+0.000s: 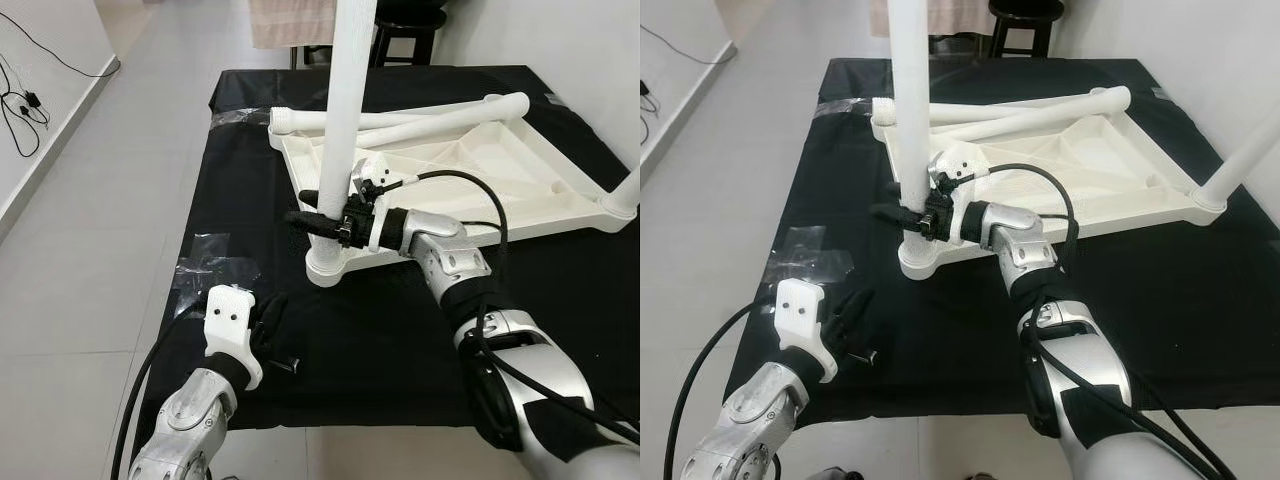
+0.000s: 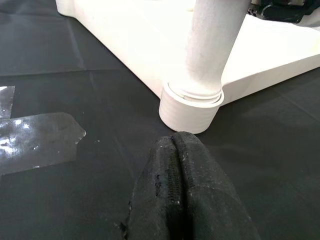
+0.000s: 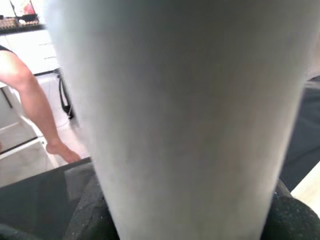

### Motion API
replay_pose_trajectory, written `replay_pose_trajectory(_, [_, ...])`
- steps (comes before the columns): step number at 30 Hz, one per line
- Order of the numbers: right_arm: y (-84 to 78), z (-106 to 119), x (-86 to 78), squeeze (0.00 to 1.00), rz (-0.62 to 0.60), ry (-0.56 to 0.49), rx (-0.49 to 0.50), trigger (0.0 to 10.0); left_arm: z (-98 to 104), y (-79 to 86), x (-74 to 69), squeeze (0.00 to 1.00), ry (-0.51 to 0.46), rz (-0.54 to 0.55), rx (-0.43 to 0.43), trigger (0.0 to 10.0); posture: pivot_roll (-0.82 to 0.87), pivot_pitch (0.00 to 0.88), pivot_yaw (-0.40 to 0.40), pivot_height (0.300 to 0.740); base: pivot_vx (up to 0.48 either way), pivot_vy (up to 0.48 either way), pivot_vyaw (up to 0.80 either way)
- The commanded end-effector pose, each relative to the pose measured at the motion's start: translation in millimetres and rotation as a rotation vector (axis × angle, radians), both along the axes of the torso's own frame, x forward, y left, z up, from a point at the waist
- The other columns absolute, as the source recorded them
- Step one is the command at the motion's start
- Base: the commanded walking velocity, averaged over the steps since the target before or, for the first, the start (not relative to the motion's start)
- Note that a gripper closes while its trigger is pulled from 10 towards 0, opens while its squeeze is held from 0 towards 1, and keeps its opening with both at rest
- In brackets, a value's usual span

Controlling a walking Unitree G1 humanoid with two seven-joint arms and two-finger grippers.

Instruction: Building children table

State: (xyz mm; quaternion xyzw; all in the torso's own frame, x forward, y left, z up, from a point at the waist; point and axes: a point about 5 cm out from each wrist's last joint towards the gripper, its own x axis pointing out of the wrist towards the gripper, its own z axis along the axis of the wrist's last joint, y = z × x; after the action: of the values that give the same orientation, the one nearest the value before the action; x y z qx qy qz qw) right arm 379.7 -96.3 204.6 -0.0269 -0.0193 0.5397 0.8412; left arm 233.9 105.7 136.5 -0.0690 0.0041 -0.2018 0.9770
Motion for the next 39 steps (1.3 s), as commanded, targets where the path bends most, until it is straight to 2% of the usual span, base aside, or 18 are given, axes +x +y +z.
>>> replay_pose_trajectory(1, [0.9, -17, -3.9, 0.0, 0.004, 0.061, -0.014, 0.0, -4, 1.2, -1.9, 0.0, 0.013, 0.007, 0.003, 10.0, 0.12, 0.12, -0.039, 0.74, 0.0, 0.0, 0.0])
replay_pose_trajectory(3, [0.7, -17, -3.6, 0.0, 0.004, 0.061, -0.014, 0.0, -4, 1.2, -1.9, 0.0, 0.013, 0.007, 0.003, 10.0, 0.12, 0.12, -0.039, 0.74, 0.0, 0.0, 0.0])
replay_pose_trajectory(4, [-1.7, -28, -1.9, 0.0, -0.141, 0.078, -0.042, 0.0, -4, 1.6, -1.9, 0.0, 0.012, 0.007, 0.002, 10.0, 0.11, 0.121, -0.042, 0.74, 0.0, 0.0, 0.0])
replay_pose_trajectory(5, [-1.7, -28, -1.9, 0.0, -0.141, 0.078, -0.042, 0.0, -4, 1.6, -1.9, 0.0, 0.012, 0.007, 0.002, 10.0, 0.11, 0.121, -0.042, 0.74, 0.0, 0.0, 0.0])
replay_pose_trajectory(6, [-3.5, -44, -0.2, 0.0, -0.519, 0.137, -0.002, 0.0, -4, 2.6, -1.5, 0.0, 0.012, 0.008, 0.001, 10.0, 0.1, 0.127, -0.036, 0.74, 0.0, 0.0, 0.0])
replay_pose_trajectory(8, [14.5, -69, -26.4, 0.0, -0.746, 0.195, -0.027, 0.0, -3, 4.0, -0.8, 0.0, 0.012, 0.007, 0.0, 10.0, 0.09, 0.13, -0.024, 0.74, 0.0, 0.0, 0.0])
replay_pose_trajectory(11, [33.6, -72, -35.3, 0.0, -0.719, 0.148, -0.054, 0.0, -4, 4.6, 0.0, 0.0, 0.015, 0.002, 0.0, 10.0, 0.09, 0.119, -0.016, 0.74, 0.0, 0.0, 0.0])
replay_pose_trajectory(18, [27.5, -66, -23.9, 0.0, -0.755, 0.121, -0.063, 0.0, -4, 5.0, 0.6, 0.0, 0.017, -0.003, 0.004, 10.0, 0.09, 0.12, -0.017, 0.74, 0.0, 0.0, 0.0])
replay_pose_trajectory(19, [27.9, -63, -23.4, 0.0, -0.757, 0.115, -0.071, 10.0, -4, 5.2, 0.9, 0.0, 0.015, 0.0, 0.005, 10.0, 0.1, 0.119, -0.025, 0.74, 0.0, 0.0, 0.0])
replay_pose_trajectory(21, [30.6, -52, -23.8, 0.0, -0.727, 0.102, -0.057, 10.0, -3, 5.4, 1.4, 0.0, 0.01, 0.008, 0.007, 10.0, 0.1, 0.119, -0.025, 0.74, 0.0, 0.0, 0.0])
replay_pose_trajectory(22, [32.1, -46, -23.5, 1.0, -0.692, 0.094, -0.051, 10.0, -3, 5.3, 1.5, 0.0, 0.01, 0.009, 0.008, 10.0, 0.11, 0.118, -0.025, 0.74, 0.0, 0.0, 0.0])
replay_pose_trajectory(27, [34.5, -34, -18.9, 1.0, -0.601, 0.074, -0.037, 10.0, -3, 5.1, 1.7, 0.0, 0.01, 0.009, 0.008, 10.0, 0.11, 0.117, -0.023, 0.74, 0.0, 0.0, 0.0])
replay_pose_trajectory(28, [32.7, -14, -8.2, 0.0, -0.494, 0.02, -0.022, 10.0, -3, 4.8, 1.9, 0.0, 0.011, 0.007, 0.008, 10.0, 0.11, 0.117, -0.023, 0.74, 0.0, 0.0, 0.0])
replay_pose_trajectory(29, [32.7, -14, -8.2, 0.0, -0.494, 0.02, -0.022, 10.0, -3, 4.8, 1.9, 0.0, 0.011, 0.007, 0.008, 10.0, 0.11, 0.117, -0.023, 0.74, 0.0, 0.0, 0.0])
replay_pose_trajectory(32, [23.6, 15, 4.2, 0.0, -0.325, -0.05, -0.01, 10.0, -3, 4.3, 2.0, 0.0, 0.011, 0.004, 0.006, 10.0, 0.11, 0.116, -0.026, 0.74, 0.0, 0.0, 0.0])
replay_pose_trajectory(36, [21.9, 18, 4.3, 0.0, -0.291, -0.047, -0.014, 10.0, -3, 4.2, 2.0, 0.0, 0.011, 0.004, 0.006, 10.0, 0.11, 0.116, -0.026, 0.74, 0.0, 0.0, 0.0])
replay_pose_trajectory(38, [12.7, 9, 0.3, 0.0, -0.072, -0.024, -0.108, 10.0, -3, 4.2, 1.4, 0.0, 0.01, 0.007, 0.007, 10.0, 0.12, 0.12, -0.031, 0.74, 0.0, 0.0, 0.0])
replay_pose_trajectory(39, [10.0, 5, 0.1, 0.0, -0.043, -0.021, -0.135, 10.0, -3, 4.1, 1.2, 0.0, 0.01, 0.008, 0.007, 10.0, 0.12, 0.12, -0.031, 0.74, 0.0, 0.0, 0.0])
